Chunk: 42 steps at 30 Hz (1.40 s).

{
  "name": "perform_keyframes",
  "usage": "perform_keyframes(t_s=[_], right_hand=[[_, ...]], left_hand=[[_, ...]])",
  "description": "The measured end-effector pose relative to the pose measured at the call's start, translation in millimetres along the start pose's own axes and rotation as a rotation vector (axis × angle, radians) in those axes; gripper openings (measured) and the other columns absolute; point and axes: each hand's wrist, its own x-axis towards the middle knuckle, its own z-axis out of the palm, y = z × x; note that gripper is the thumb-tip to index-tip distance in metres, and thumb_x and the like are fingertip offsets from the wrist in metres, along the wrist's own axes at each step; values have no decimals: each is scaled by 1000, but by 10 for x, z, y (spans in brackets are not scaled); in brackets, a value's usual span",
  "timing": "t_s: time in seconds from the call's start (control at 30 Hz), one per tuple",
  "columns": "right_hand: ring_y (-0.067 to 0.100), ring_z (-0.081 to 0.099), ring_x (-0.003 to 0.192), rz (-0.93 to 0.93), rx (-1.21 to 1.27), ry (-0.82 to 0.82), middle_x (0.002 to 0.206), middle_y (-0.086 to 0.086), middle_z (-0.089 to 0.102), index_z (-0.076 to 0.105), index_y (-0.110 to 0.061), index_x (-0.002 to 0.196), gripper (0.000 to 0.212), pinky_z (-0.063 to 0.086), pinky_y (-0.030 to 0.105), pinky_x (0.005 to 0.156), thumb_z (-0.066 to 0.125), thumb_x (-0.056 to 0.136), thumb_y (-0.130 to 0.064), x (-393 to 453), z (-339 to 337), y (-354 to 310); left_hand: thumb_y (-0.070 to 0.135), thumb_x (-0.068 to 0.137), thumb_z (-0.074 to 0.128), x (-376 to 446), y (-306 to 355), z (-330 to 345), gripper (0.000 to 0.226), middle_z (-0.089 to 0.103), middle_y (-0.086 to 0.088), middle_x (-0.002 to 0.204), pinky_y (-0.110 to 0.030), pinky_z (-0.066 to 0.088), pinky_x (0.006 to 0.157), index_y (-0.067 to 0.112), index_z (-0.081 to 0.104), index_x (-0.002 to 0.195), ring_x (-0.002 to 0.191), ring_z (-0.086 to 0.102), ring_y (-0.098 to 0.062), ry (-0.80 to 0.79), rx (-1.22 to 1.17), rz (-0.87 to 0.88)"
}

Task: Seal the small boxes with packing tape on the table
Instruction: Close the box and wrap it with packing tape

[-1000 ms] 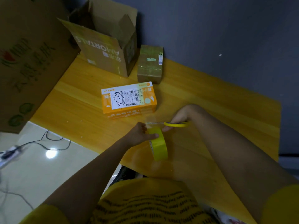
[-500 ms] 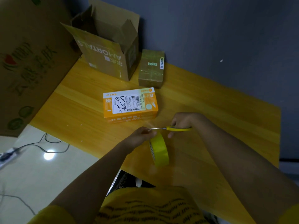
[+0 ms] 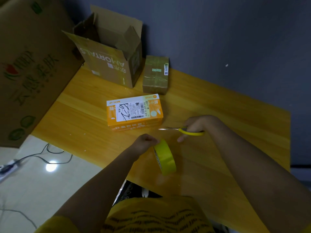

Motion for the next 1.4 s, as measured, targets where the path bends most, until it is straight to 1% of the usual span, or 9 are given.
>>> perform_keyframes(t_s=[0.1, 0.47, 0.67, 0.8, 0.93, 1.07, 1.2, 1.3, 1.4], right_hand=[[26, 57, 85, 179, -131, -1, 86, 3, 59, 58, -13, 73, 48, 50, 34, 76, 68, 78, -60, -21, 133, 132], [30, 53, 117, 349, 101, 575, 123, 14, 57, 58, -5, 118, 34, 44, 35, 97, 48, 97, -30, 486, 1247, -26], [22, 62, 94, 148, 850, 920, 103, 7, 66, 68, -6, 110, 24, 47, 28, 74, 57, 95, -22, 183, 1247, -379], [15, 56, 104, 2, 1133, 572, 112, -5, 58, 61, -19, 120, 27, 41, 23, 74, 51, 99, -32, -16, 1238, -726], [14, 55, 108, 11, 1358, 586, 134, -1, 50, 50, -17, 134, 41, 39, 17, 76, 56, 97, -32, -132, 1363, -852], [11, 58, 81, -100, 1624, 646, 106, 11, 63, 43, -27, 138, 50, 48, 27, 69, 63, 93, -18, -265, 1554, -882], [14, 54, 87, 196, 1415, 1065, 108, 4, 60, 50, -20, 134, 41, 42, 25, 74, 57, 96, -32, -489, 1618, -647], [27, 57, 81, 599, 1247, 1100, 82, 6, 60, 54, -20, 126, 49, 43, 33, 67, 54, 91, -55, -754, 1698, -242], [25, 60, 94, 573, 1411, 1049, 95, 8, 61, 57, -21, 120, 50, 47, 32, 72, 66, 83, -54, -926, 1798, 193]], left_hand=[[19, 87, 69, -11, -2, -8, 13, 55, 2, 83, -19, 37, 59, 13, 58, 87, 73, 49, -6, -6, 35, 38], [7, 89, 64, -7, -121, 55, 12, 61, -1, 83, -13, 41, 67, 9, 59, 78, 79, 56, -9, -40, 236, 288], [4, 92, 59, 21, -124, 45, 27, 57, 0, 80, -14, 39, 67, 19, 52, 70, 75, 53, -7, -126, 331, 363], [6, 95, 54, 9, -130, 71, 29, 54, -2, 80, -29, 43, 73, 20, 49, 71, 77, 52, -14, -153, 339, 395], [16, 97, 51, 64, -154, 106, 25, 55, -3, 83, -51, 53, 76, 27, 49, 75, 84, 57, -27, -133, 414, 437], [16, 95, 53, 94, -17, 224, 28, 53, 7, 81, -43, 46, 75, 32, 47, 73, 80, 54, -18, -170, 444, 565], [7, 92, 58, 8, 343, 614, 28, 55, 7, 82, -23, 42, 74, 26, 49, 73, 76, 51, -1, -258, 337, 764], [12, 94, 60, -69, 594, 1101, 20, 46, 9, 81, -15, 39, 74, 19, 51, 77, 79, 50, -15, -290, 400, 863], [10, 94, 57, -33, 787, 1562, 14, 49, 6, 78, -27, 42, 69, 14, 52, 82, 76, 52, -17, -283, 297, 639]])
